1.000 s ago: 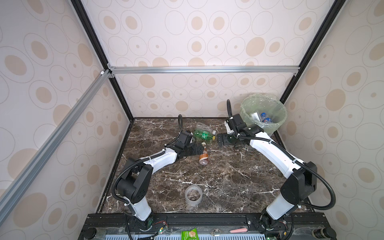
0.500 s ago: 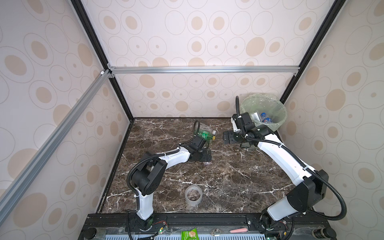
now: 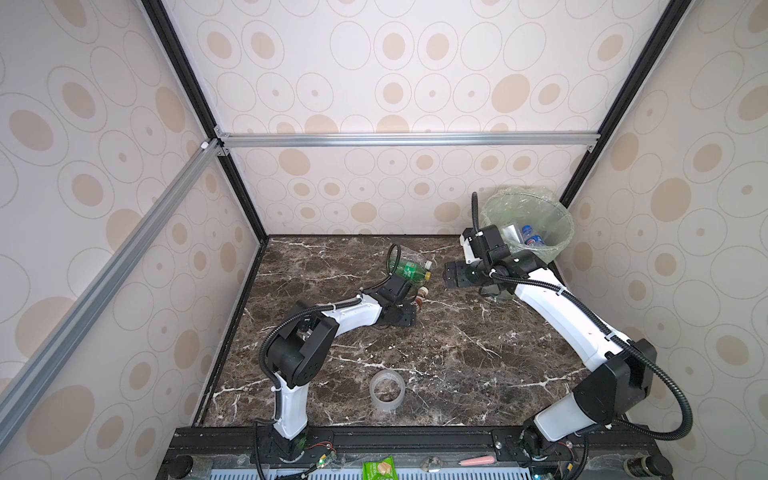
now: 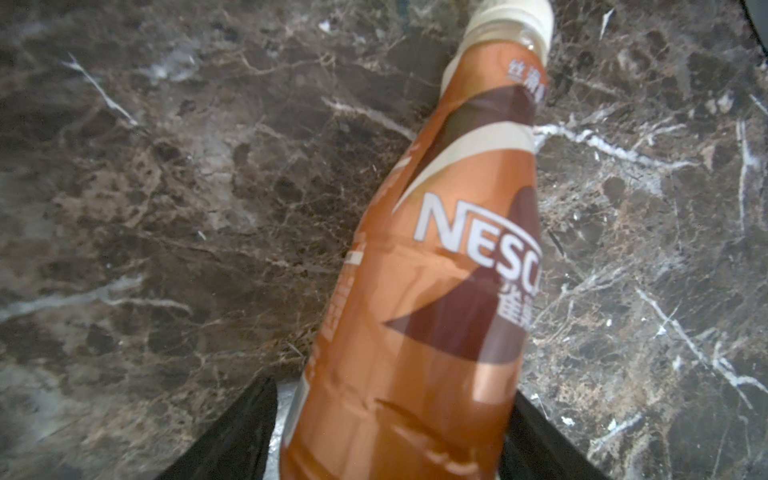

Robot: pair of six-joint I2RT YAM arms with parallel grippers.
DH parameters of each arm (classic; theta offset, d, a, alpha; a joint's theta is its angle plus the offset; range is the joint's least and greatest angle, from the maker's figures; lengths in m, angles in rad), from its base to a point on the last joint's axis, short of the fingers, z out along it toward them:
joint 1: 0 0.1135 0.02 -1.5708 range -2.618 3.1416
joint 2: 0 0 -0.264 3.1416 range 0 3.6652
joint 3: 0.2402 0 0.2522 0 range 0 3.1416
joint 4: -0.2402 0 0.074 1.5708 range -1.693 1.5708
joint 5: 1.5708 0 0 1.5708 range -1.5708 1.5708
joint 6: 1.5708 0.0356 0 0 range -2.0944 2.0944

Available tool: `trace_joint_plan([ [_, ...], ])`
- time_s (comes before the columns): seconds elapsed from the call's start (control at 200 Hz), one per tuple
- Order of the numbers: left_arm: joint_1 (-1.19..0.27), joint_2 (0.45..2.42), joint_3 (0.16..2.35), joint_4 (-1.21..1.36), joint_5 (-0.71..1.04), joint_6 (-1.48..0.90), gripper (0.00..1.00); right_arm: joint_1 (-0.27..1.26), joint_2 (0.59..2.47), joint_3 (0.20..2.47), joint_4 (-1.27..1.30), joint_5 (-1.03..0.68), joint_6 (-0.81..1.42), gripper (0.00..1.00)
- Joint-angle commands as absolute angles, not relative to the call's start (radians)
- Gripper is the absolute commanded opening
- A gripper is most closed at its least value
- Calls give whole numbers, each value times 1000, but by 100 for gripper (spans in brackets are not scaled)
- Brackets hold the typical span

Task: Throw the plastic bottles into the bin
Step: 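Close the left gripper on the Nescafe bottle and lift it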

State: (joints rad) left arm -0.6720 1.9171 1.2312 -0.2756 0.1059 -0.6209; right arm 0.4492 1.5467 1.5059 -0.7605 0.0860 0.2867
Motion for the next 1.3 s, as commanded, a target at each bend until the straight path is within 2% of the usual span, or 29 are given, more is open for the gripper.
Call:
trace_joint_plan([
  [0.0, -673, 1924, 1222, -240, 123, -596, 76, 447, 1516, 1488, -752, 85, 284, 100],
  [0.47, -672, 1950, 1279, -252, 101, -517, 78, 447, 1528, 1494, -741, 63, 288, 100],
  [0.8, -672, 1935, 1241, -193, 169, -505, 57, 443, 1534, 1491, -735, 38, 296, 100],
  [1.045, -650, 1809, 1156, -30, 266, -551, 55, 429, 1535, 1483, -704, -48, 379, 100],
  [1.295, -589, 1628, 1009, 263, 333, -675, 56, 427, 1494, 1435, -567, -167, 523, 100],
])
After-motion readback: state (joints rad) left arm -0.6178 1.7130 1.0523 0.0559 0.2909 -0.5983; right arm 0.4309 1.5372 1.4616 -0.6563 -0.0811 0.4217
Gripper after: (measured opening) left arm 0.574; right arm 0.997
